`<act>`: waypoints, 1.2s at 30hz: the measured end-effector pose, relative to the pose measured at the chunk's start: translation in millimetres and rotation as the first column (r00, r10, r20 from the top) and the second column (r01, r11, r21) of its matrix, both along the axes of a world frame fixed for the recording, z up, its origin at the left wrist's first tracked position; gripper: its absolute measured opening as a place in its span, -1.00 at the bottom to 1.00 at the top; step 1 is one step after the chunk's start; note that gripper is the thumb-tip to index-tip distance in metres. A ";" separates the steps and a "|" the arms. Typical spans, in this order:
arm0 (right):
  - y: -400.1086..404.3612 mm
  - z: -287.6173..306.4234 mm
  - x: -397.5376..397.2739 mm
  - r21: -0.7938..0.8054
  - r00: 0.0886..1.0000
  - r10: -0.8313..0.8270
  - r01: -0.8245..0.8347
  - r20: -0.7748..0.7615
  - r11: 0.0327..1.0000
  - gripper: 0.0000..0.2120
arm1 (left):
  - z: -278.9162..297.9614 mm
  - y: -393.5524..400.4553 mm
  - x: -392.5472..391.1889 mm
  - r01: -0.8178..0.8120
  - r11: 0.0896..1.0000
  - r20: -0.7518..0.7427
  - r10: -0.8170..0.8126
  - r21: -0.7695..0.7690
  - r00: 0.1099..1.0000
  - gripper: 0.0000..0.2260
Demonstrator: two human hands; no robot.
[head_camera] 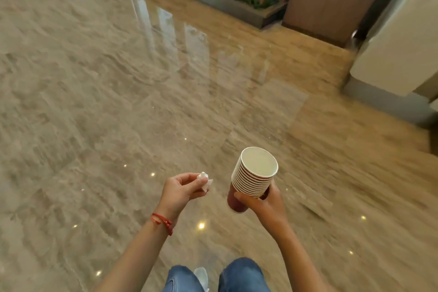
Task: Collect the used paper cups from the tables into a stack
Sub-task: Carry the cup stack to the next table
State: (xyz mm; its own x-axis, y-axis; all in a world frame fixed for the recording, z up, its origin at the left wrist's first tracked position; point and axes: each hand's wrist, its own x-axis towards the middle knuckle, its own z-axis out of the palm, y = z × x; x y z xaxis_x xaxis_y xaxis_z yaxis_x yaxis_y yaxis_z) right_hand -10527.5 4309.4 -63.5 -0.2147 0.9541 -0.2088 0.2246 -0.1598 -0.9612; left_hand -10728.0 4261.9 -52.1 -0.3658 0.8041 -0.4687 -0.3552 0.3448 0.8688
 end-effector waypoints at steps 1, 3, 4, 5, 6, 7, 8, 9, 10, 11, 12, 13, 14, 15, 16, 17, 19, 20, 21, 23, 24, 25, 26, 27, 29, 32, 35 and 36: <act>10.3 0.1 1.6 -0.007 0.999 -0.032 0.032 0.004 0.999 -0.44 | -0.4 16.3 0.5 0.034 0.999 0.005 -0.034 -0.002 0.999 -0.89; 32.4 -0.5 7.5 -0.008 0.995 -0.102 0.102 0.013 0.995 -0.45 | -1.1 50.2 4.3 0.099 0.995 0.004 -0.099 -0.006 0.995 -0.90; 43.4 -0.9 11.7 -0.010 0.990 -0.138 0.138 0.018 0.990 -0.46 | -1.4 67.7 7.4 0.129 0.992 0.003 -0.129 -0.007 0.992 -0.92; 54.2 -0.4 16.3 -0.014 0.985 -0.170 0.171 0.024 0.985 -0.46 | -1.3 85.2 11.1 0.153 0.988 0.005 -0.153 -0.007 0.988 -0.95; 65.4 -0.1 21.3 -0.017 0.980 -0.198 0.199 0.028 0.980 -0.46 | -0.5 103.1 15.5 0.174 0.985 0.006 -0.174 -0.004 0.985 -0.97; 77.2 -1.0 26.7 -0.018 0.974 -0.224 0.225 0.032 0.974 -0.46 | -0.4 121.1 20.3 0.194 0.981 0.004 -0.194 0.000 0.981 -0.98; 90.0 -2.4 32.3 -0.017 0.968 -0.248 0.248 0.037 0.969 -0.46 | -0.7 139.9 25.6 0.216 0.976 0.004 -0.216 0.003 0.976 -0.97; 104.1 -3.4 37.4 -0.016 0.962 -0.270 0.271 0.041 0.962 -0.45 | -1.1 159.0 31.2 0.237 0.971 0.004 -0.238 0.006 0.971 -0.98; 119.1 -4.4 42.7 -0.013 0.955 -0.292 0.293 0.043 0.956 -0.44 | -1.2 178.5 36.8 0.257 0.966 0.005 -0.257 0.011 0.966 -0.98; 135.1 -5.8 48.1 -0.009 0.950 -0.310 0.311 0.041 0.950 -0.44 | -1.5 198.2 42.4 0.275 0.961 0.005 -0.275 0.018 0.961 -0.98; 151.9 -7.2 53.5 -0.006 0.945 -0.326 0.326 0.037 0.945 -0.44 | -1.7 218.0 48.3 0.290 0.957 0.005 -0.291 0.021 0.957 -0.97; 168.3 -8.0 59.0 -0.009 0.939 -0.342 0.342 0.032 0.940 -0.44 | -1.3 236.9 54.0 0.302 0.953 0.006 -0.303 0.020 0.953 -0.97; 185.2 -7.8 64.9 -0.012 0.934 -0.357 0.358 0.028 0.934 -0.46 | -0.1 255.8 59.9 0.310 0.950 0.012 -0.311 0.018 0.950 -0.97; 202.8 -6.9 70.8 -0.008 0.928 -0.371 0.371 0.028 0.928 -0.48 | 1.5 275.4 65.2 0.319 0.947 0.019 -0.320 0.020 0.947 -0.97; 220.2 -5.5 76.7 -0.002 0.924 -0.380 0.380 0.029 0.925 -0.49 | 3.6 294.9 70.1 0.332 0.943 0.025 -0.333 0.022 0.943 -0.97; 237.2 -3.5 82.1 0.001 0.922 -0.385 0.385 0.030 0.923 -0.50 | 6.0 314.0 74.5 0.345 0.938 0.026 -0.346 0.024 0.938 -0.97; 271.1 0.7 91.0 0.006 0.918 -0.396 0.396 0.028 0.918 -0.50 | 9.9 351.5 81.7 0.357 0.933 0.023 -0.358 0.038 0.934 -0.96; 287.2 1.8 94.6 0.007 0.915 -0.403 0.403 0.026 0.915 -0.50 | 11.3 369.4 84.8 0.358 0.933 0.022 -0.360 0.044 0.933 -0.96; 303.0 2.4 97.3 0.003 0.912 -0.410 0.410 0.022 0.912 -0.51 | 12.4 386.0 87.4 0.361 0.932 0.021 -0.362 0.043 0.932 -0.96; 332.8 2.3 100.2 -0.003 0.906 -0.423 0.423 0.015 0.906 -0.51 | 12.6 416.4 90.8 0.370 0.928 0.013 -0.371 0.036 0.929 -0.95; 347.9 2.0 100.6 0.000 0.905 -0.426 0.426 0.017 0.905 -0.50 | 12.1 431.9 91.5 0.378 0.925 0.008 -0.379 0.035 0.925 -0.94; 364.3 1.4 101.0 0.002 0.905 -0.426 0.426 0.018 0.905 -0.49 | 11.4 449.0 91.9 0.387 0.921 0.006 -0.388 0.031 0.922 -0.94; 381.3 0.8 101.5 0.001 0.905 -0.426 0.426 0.018 0.905 -0.49 | 10.2 467.3 92.3 0.394 0.918 0.007 -0.395 0.027 0.919 -0.94; 399.5 -0.3 101.6 0.000 0.904 -0.428 0.428 0.017 0.904 -0.49 | 8.7 487.0 92.7 0.399 0.916 0.011 -0.400 0.026 0.917 -0.93; 439.4 -5.1 102.5 0.005 0.898 -0.441 0.440 0.016 0.898 -0.50 | 4.4 530.6 93.4 0.407 0.913 0.021 -0.407 0.030 0.913 -0.92; 508.8 -9.1 102.7 0.008 0.884 -0.468 0.468 0.016 0.884 -0.48 | -1.2 604.9 93.0 0.416 0.909 0.020 -0.417 0.043 0.909 -0.91; 584.9 -9.4 99.3 0.015 0.869 -0.495 0.495 -0.005 0.869 -0.47 | -1.1 686.5 89.9 0.429 0.902 0.008 -0.430 0.049 0.903 -0.93; 611.1 -7.1 97.9 0.014 0.863 -0.505 0.505 -0.008 0.863 -0.47 | 1.5 714.9 88.0 0.429 0.902 0.009 -0.430 0.047 0.903 -0.94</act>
State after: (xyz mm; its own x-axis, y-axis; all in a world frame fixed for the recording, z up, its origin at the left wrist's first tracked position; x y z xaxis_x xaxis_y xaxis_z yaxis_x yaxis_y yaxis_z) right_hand -10429.6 4920.5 -70.6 0.2962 0.9352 -0.1939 0.1132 -0.2360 -0.9651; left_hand -10640.0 4976.9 -50.6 0.0280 0.9007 -0.4336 -0.1974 0.4302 0.8809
